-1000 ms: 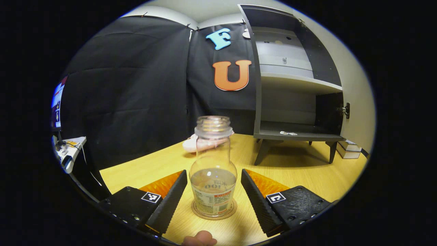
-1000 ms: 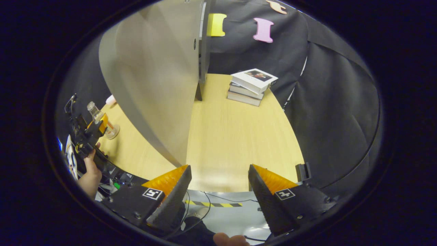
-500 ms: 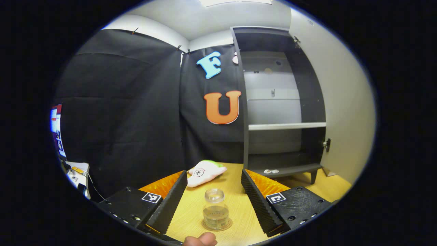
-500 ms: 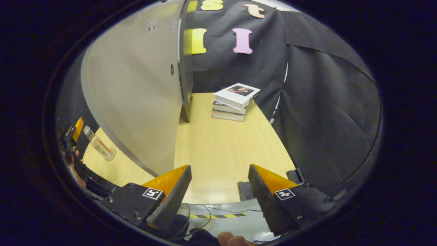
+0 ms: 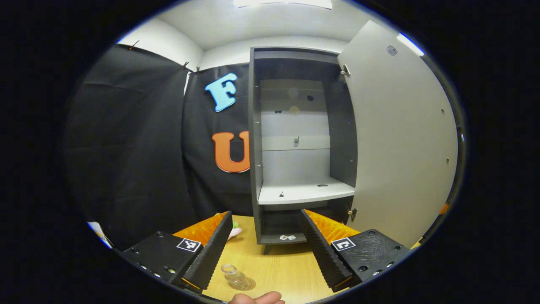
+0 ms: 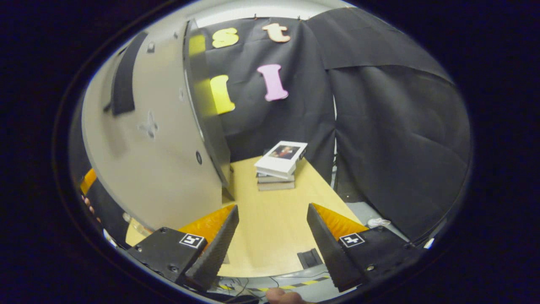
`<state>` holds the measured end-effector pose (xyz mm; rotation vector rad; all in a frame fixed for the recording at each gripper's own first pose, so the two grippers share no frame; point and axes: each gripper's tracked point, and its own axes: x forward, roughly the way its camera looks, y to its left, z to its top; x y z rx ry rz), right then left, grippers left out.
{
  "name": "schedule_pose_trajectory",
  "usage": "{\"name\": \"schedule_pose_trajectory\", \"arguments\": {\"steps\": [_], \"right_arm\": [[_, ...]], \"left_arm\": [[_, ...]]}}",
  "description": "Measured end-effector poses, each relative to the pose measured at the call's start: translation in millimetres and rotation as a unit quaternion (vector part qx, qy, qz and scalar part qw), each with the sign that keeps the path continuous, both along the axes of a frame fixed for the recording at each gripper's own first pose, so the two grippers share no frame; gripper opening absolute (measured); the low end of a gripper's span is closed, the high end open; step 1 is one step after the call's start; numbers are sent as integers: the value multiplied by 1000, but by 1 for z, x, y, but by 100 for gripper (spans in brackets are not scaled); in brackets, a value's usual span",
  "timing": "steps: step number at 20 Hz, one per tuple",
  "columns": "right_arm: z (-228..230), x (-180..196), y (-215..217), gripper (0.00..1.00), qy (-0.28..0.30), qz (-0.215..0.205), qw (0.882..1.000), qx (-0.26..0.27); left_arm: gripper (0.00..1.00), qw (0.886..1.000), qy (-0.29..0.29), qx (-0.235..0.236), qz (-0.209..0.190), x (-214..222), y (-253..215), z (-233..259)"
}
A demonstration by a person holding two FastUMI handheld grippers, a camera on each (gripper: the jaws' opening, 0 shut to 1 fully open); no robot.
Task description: Open the cabinet door with the right hand, grasp the bottle in the cabinet with the left hand and place it on the coaster, then close the cabinet door with the right hand.
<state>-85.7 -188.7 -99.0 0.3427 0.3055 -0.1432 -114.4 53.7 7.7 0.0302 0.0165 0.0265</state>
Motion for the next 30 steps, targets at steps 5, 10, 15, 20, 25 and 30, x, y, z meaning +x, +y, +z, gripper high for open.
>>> {"name": "schedule_pose_trajectory", "arguments": {"steps": [5,10,15,20,25,30], "right_arm": [[103,-2,24,99,-107,-9,994,4],[115,-5,30,100,-134,-50,988,-53],[95,7,68,97,-119,54,985,110],[133,17,87,97,-155,117,966,168],[152,21,116,96,-173,147,964,138],[155,34,143,97,-155,171,961,154]], "left_arm": [[96,998,3,-13,-64,24,-21,6],[97,989,-13,-15,-145,38,-60,6],[96,986,-20,-31,-163,36,-90,22],[96,991,-22,-24,-129,53,-88,16],[98,992,-15,-46,-113,49,-73,7],[100,994,-15,-50,-92,44,-51,-1]]}}
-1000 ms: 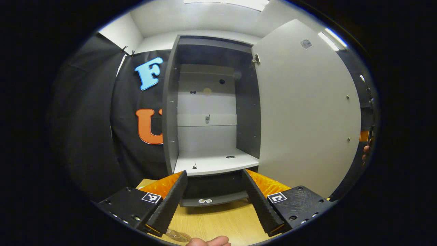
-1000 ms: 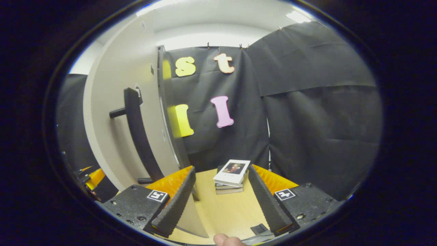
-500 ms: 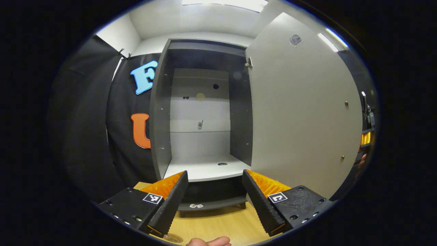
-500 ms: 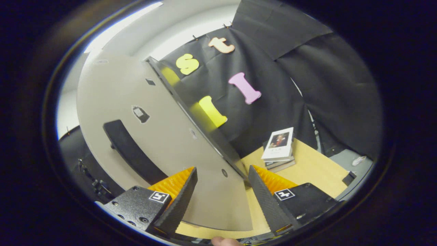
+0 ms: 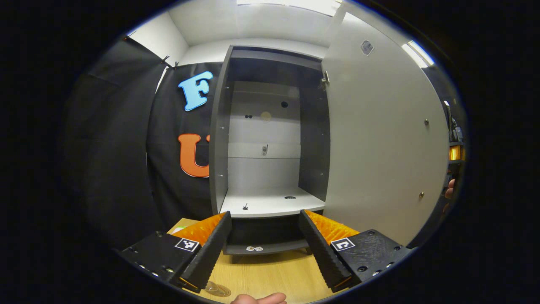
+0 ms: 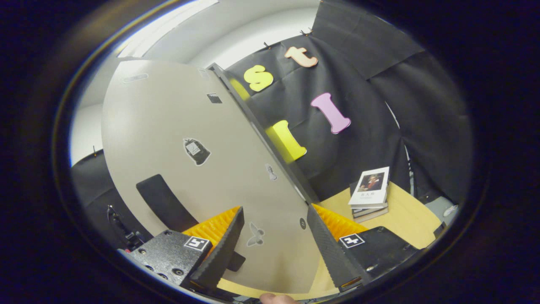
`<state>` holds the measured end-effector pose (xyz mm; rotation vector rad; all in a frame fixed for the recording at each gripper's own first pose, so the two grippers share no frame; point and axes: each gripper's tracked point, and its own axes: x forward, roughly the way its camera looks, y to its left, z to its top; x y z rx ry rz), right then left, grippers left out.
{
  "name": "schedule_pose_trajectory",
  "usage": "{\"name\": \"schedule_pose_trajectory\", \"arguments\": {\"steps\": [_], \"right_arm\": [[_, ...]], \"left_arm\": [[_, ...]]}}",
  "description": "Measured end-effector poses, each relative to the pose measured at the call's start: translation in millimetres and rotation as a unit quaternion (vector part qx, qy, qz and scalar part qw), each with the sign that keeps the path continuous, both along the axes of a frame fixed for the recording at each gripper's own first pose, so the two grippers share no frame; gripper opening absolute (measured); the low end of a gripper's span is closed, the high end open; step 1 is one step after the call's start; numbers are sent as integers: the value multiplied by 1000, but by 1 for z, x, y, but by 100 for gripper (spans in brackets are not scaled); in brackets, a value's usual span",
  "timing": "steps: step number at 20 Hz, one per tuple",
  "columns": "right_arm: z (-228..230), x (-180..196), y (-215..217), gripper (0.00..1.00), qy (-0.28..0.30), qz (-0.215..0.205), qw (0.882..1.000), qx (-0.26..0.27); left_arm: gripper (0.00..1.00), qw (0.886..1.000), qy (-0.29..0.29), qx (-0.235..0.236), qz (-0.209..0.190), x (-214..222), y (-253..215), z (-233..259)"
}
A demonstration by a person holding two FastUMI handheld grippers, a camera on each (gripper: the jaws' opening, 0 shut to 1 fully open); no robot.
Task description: Open the cabinet door with the right hand, grasp the bottle in the cabinet with the left hand and place it on the coaster, then close the cabinet door with the right hand.
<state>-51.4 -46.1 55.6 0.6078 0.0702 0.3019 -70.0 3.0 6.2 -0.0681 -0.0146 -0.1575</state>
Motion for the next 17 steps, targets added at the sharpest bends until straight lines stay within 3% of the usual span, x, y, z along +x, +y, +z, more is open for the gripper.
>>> {"name": "schedule_pose_trajectory", "arguments": {"steps": [9,16,17], "right_arm": [[12,12,43,97,-7,45,999,10],[23,32,80,96,-22,96,995,-19],[23,35,86,90,-22,104,994,-21]], "left_arm": [[97,998,17,-4,61,-13,51,-15],[98,993,28,-16,115,-30,89,-28],[97,992,30,-18,123,-32,95,-30]]}}
